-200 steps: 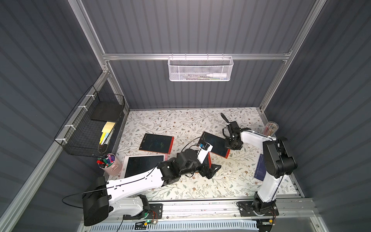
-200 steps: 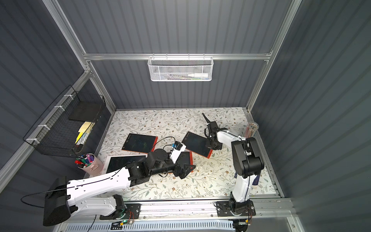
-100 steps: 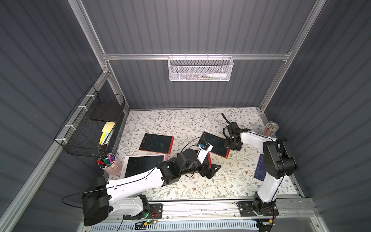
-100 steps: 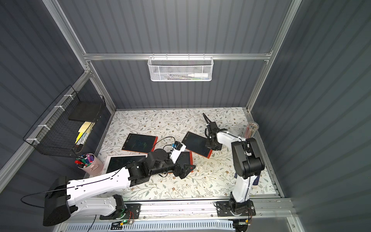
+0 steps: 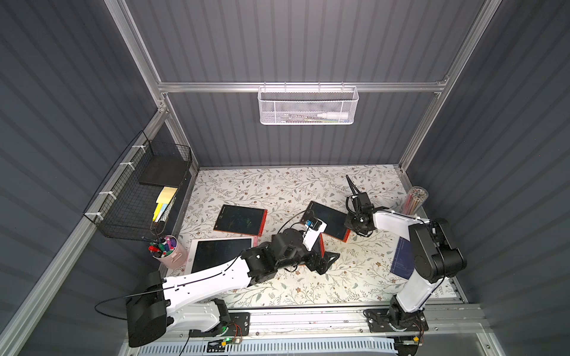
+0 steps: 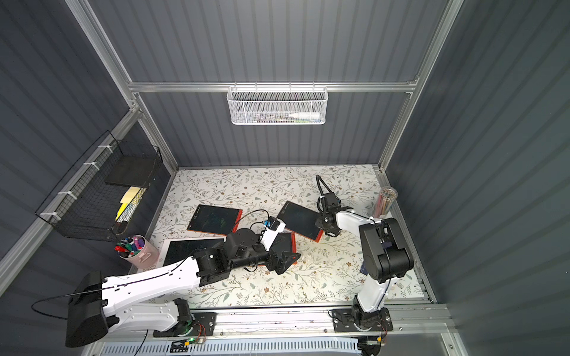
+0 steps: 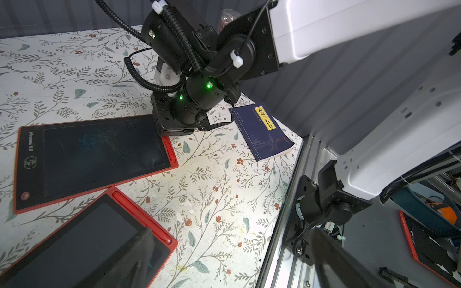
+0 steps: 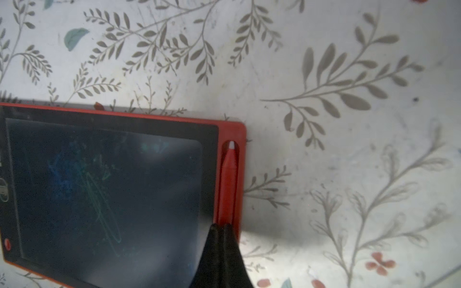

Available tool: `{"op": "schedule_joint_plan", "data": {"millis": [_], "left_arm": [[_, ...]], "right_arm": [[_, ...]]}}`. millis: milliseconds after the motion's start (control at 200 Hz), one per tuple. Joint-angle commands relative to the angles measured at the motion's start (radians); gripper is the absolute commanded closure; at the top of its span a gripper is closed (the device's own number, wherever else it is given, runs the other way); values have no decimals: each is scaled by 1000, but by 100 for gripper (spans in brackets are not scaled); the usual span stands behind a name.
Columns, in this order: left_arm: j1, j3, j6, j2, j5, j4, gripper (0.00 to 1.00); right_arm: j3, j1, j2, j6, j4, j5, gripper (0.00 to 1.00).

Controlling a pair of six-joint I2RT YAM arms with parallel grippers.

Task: Place the stylus back onto the writing tablet
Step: Place the stylus on the writing tablet.

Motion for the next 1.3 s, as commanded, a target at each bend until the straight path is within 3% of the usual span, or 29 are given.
{"op": "schedule_joint_plan", "data": {"millis": [0, 375, 830, 1296], "left_arm": [[5, -11, -4, -19, -1, 10, 1], [5, 2, -1, -21, -2, 6, 1], [5, 2, 2, -23, -5, 0, 1], [5, -4, -1, -20, -4, 8, 1]], "right_arm": [[-39, 11, 24, 29, -30, -45, 100], [38, -1, -81, -42, -99, -12, 100], [55, -1, 41, -51, -91, -16, 100], [54, -1, 63, -46, -100, -25, 100]]}}
